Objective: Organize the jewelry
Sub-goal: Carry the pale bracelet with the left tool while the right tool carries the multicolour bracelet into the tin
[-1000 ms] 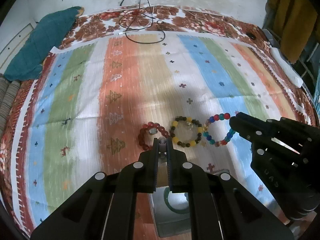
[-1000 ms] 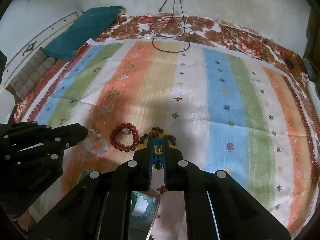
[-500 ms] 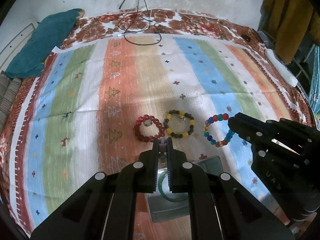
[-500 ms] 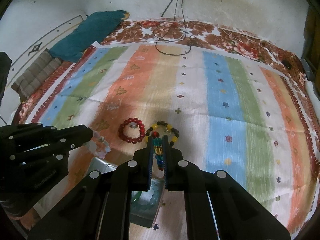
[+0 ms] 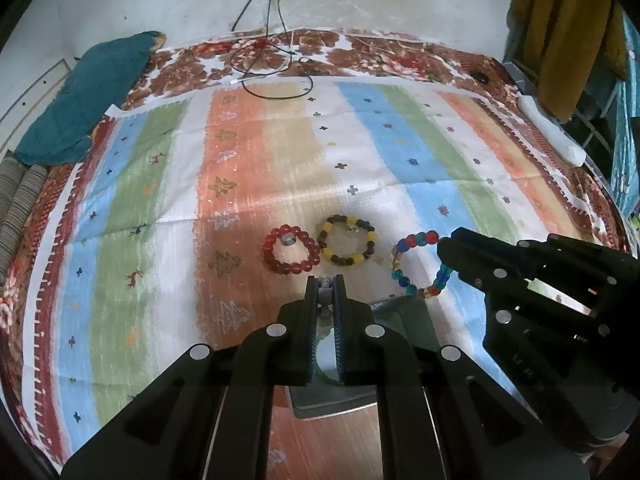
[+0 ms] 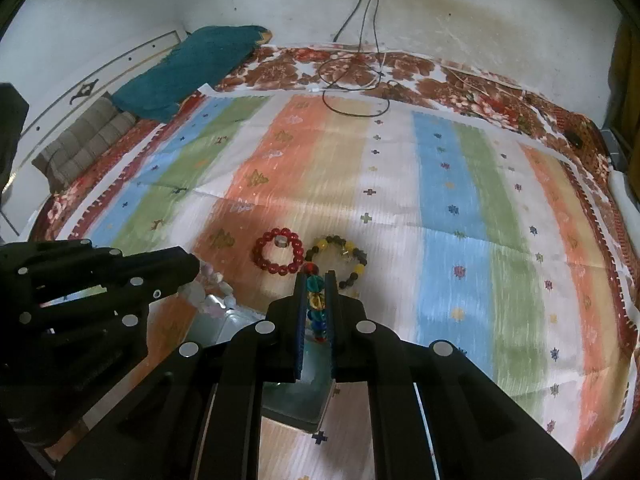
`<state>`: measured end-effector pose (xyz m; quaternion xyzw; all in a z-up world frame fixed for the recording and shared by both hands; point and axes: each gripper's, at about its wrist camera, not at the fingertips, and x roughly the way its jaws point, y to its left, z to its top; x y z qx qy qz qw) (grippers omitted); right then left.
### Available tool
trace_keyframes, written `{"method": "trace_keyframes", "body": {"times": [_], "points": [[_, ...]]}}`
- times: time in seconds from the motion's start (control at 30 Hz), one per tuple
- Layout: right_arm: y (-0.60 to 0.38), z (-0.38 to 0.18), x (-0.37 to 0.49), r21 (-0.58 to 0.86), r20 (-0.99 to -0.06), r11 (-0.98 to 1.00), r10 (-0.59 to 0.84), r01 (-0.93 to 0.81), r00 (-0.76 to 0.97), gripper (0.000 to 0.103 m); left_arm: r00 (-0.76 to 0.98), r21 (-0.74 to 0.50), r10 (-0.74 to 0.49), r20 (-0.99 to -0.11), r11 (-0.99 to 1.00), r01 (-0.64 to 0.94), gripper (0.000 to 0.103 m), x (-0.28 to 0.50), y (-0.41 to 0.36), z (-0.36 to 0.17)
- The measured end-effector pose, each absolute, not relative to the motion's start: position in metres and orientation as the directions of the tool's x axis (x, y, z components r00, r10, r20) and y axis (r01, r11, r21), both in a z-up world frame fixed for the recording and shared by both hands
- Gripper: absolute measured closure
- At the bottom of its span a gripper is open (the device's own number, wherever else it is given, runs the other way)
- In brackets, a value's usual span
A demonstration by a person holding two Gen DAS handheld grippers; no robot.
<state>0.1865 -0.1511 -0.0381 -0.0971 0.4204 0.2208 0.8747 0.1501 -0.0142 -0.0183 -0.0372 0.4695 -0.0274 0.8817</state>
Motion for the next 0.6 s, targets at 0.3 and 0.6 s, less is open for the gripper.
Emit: {"method": "trace_keyframes", "body": {"times": [0.3, 0.6], "points": [[-0.158, -0.041, 0.167, 0.026, -0.778, 0.883, 0.312, -0.469, 0.545, 0.093, 0.565, -0.089, -0.082, -0.821, 0.996, 0.014, 0.096, 0.134, -0.016, -0.017], [-0.162, -0.041, 0.15, 0.039, -0.773, 0.877, 0.33, -0.479, 0.542, 0.093, 0.579, -0.095, -0.089, -0.811, 0.995, 0.019, 0.096, 0.117, -0.018, -0.014]]}}
